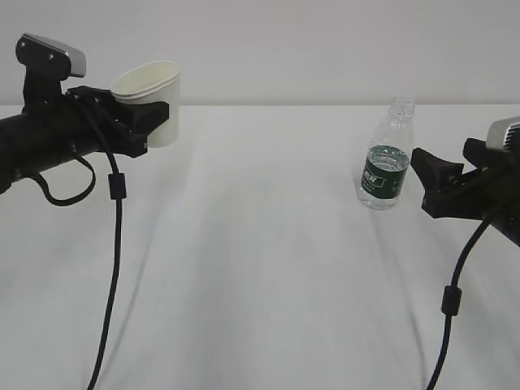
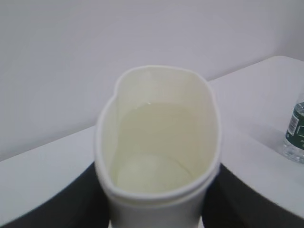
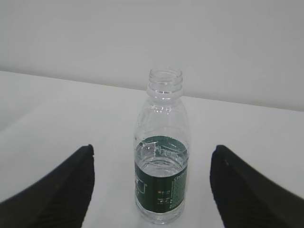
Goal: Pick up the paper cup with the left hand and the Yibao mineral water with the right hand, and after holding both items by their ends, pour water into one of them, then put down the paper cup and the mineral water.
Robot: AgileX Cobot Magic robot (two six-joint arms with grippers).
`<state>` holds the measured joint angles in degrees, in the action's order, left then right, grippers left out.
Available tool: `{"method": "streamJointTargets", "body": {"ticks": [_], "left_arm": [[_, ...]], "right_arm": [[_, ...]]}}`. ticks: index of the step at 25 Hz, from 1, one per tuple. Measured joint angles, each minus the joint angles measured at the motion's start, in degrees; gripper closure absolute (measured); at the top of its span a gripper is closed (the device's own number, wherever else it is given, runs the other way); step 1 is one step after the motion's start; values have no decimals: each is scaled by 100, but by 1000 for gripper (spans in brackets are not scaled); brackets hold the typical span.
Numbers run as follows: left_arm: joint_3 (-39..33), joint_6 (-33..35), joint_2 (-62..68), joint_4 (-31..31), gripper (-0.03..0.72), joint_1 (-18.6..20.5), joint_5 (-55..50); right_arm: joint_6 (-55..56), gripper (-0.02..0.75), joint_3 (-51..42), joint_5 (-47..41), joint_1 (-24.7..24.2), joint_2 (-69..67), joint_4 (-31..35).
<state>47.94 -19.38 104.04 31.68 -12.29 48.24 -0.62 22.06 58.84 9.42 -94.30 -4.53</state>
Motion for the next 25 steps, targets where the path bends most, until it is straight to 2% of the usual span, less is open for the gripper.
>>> {"method": "streamJointTargets", "body": {"ticks": [12, 25], "left_arm": [[0, 31, 394, -272, 323, 180, 12], [0, 614, 595, -987, 323, 242, 57]], "right_arm": [[0, 162, 0, 0, 0, 0, -168], [-11, 163, 0, -4, 0, 0, -237]]}}
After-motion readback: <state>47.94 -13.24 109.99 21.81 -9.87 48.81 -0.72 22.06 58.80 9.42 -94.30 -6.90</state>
